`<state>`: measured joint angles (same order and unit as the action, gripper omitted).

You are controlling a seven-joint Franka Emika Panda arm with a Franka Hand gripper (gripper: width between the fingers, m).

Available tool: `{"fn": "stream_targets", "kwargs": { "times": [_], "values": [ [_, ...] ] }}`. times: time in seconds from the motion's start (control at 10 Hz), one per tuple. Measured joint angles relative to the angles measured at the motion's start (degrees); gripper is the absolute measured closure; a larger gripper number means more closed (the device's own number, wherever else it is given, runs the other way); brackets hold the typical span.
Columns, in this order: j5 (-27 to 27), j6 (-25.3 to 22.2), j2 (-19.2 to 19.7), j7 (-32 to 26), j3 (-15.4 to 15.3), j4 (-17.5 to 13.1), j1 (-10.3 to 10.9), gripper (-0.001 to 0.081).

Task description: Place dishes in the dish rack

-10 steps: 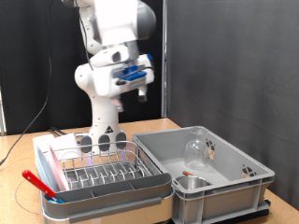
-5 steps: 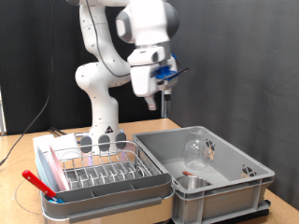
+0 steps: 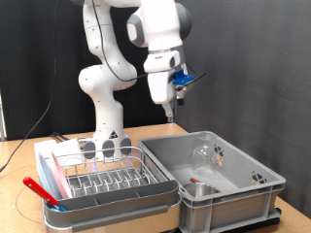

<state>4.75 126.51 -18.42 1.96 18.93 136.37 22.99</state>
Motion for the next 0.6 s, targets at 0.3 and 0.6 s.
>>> {"fn": "stream_targets", "kwargs": {
  "times": [0.3, 0.6],
  "values": [
    [0.67, 0.87, 2.17, 3.52, -2.45, -0.61, 1.32, -0.0002],
    [-2.03, 3.06, 3.45, 12.67, -5.62, -0.1, 1.22, -0.0002]
  ]
}}
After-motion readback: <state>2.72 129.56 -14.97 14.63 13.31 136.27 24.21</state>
